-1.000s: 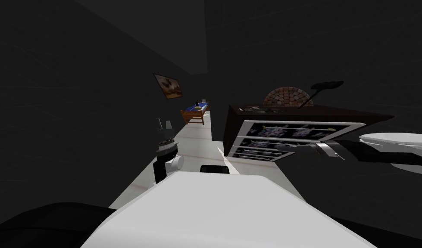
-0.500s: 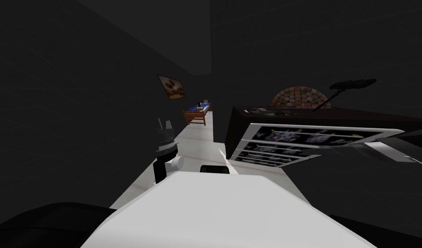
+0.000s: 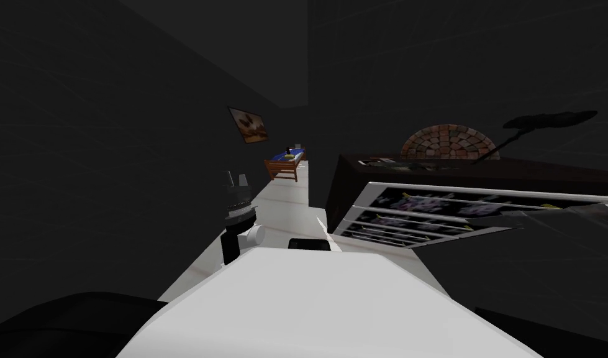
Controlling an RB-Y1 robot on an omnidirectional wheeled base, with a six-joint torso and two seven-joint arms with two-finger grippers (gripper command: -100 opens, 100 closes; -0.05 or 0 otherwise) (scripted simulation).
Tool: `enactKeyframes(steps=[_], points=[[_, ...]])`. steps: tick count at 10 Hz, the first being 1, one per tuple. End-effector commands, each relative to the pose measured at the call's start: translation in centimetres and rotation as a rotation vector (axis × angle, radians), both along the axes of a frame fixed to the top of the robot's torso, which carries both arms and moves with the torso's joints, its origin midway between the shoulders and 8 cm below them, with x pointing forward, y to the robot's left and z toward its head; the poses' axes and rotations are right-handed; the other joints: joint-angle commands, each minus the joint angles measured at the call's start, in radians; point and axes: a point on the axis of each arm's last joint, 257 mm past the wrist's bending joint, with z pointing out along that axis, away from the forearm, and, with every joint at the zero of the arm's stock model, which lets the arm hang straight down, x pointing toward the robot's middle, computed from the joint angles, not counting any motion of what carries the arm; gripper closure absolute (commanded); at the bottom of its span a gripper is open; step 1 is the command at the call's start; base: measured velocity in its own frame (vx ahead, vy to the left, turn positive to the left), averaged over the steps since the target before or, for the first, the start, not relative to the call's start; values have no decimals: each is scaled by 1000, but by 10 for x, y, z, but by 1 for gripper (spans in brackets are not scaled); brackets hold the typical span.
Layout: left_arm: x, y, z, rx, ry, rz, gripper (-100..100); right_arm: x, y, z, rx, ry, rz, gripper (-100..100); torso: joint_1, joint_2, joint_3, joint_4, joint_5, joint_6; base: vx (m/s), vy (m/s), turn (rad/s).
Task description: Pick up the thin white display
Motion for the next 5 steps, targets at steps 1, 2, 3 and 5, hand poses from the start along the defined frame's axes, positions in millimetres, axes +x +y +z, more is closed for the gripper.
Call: enactKeyframes(steps=[1, 2, 3, 5], points=[[0, 0, 0, 0, 0, 0, 0, -6, -8, 9, -17, 5, -18, -100, 0, 0, 0, 0, 0, 0, 53, 11, -5], [0, 0, 0, 0, 0, 0, 0, -27, -28, 33, -78, 38, -62, -100, -1, 3, 2, 1, 0, 0, 121, 16, 119], [0, 0, 0, 0, 0, 0, 0, -27, -28, 34, -81, 36, -64, -100, -1, 1, 1, 0, 0, 0, 133, 15, 45], [0, 0, 0, 0, 0, 0, 0, -48, -44, 58, -136, 67, -107, -100, -1, 2, 1, 0, 0, 0, 112, 6, 47]])
